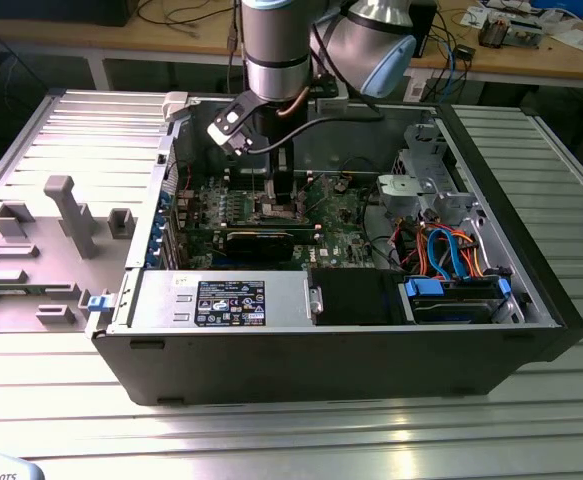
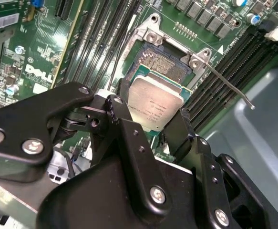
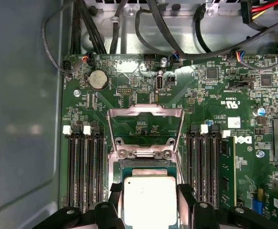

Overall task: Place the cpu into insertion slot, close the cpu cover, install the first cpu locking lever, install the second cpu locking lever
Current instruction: 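Place the cpu into insertion slot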

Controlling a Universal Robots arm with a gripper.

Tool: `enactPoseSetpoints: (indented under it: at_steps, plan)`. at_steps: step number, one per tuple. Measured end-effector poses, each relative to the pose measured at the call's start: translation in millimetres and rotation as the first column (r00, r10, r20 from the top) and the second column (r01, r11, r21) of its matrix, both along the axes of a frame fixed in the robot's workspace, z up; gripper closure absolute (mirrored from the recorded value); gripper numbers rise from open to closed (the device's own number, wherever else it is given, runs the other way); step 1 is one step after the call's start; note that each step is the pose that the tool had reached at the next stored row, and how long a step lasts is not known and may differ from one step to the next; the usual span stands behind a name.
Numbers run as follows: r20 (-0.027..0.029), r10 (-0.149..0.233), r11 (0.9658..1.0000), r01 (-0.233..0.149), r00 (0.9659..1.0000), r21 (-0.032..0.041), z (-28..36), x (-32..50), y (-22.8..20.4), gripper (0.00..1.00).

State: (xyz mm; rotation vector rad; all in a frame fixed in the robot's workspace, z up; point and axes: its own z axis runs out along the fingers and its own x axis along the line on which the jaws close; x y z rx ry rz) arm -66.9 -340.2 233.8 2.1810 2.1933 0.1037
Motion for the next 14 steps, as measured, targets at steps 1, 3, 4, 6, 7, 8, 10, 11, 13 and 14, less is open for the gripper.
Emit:
enactPoseSetpoints:
  at_steps: [1, 3, 4, 6, 7, 8, 10, 11, 13, 14]
  plan:
    - [0.0001, 0.000, 1.0000, 0.000, 1.0000, 0.0000, -2.0, 0.0, 0.0, 0.46]
    - [0.0001, 0.000, 1.0000, 0.000, 1.0000, -0.0001, -7.5, -0.4, 0.0, 0.46]
    - [0.0002, 0.000, 1.0000, 0.000, 1.0000, 0.0000, -9.3, -0.7, 0.0, 0.46]
    - [0.0001, -0.001, 1.0000, 0.001, 1.0000, -0.0001, -12.9, -2.1, 0.0, 0.46]
    - [0.0001, -0.001, 1.0000, 0.001, 1.0000, -0.0001, -14.3, -2.6, 0.0, 0.46]
    - [0.0001, -0.001, 1.0000, 0.001, 1.0000, -0.0001, -16.4, -3.2, 0.0, 0.46]
    - [0.0001, -0.002, 1.0000, 0.002, 1.0000, 0.0000, -21.5, -3.3, 0.0, 0.46]
    - [0.0001, -0.002, 1.0000, 0.002, 1.0000, -0.0001, -23.3, -3.3, 0.0, 0.46]
    - [0.0001, -0.002, 1.0000, 0.002, 1.0000, 0.0000, -27.1, -3.4, 0.0, 0.46]
    - [0.0002, -0.002, 1.0000, 0.002, 1.0000, 0.0001, -28.4, -3.4, 0.0, 0.46]
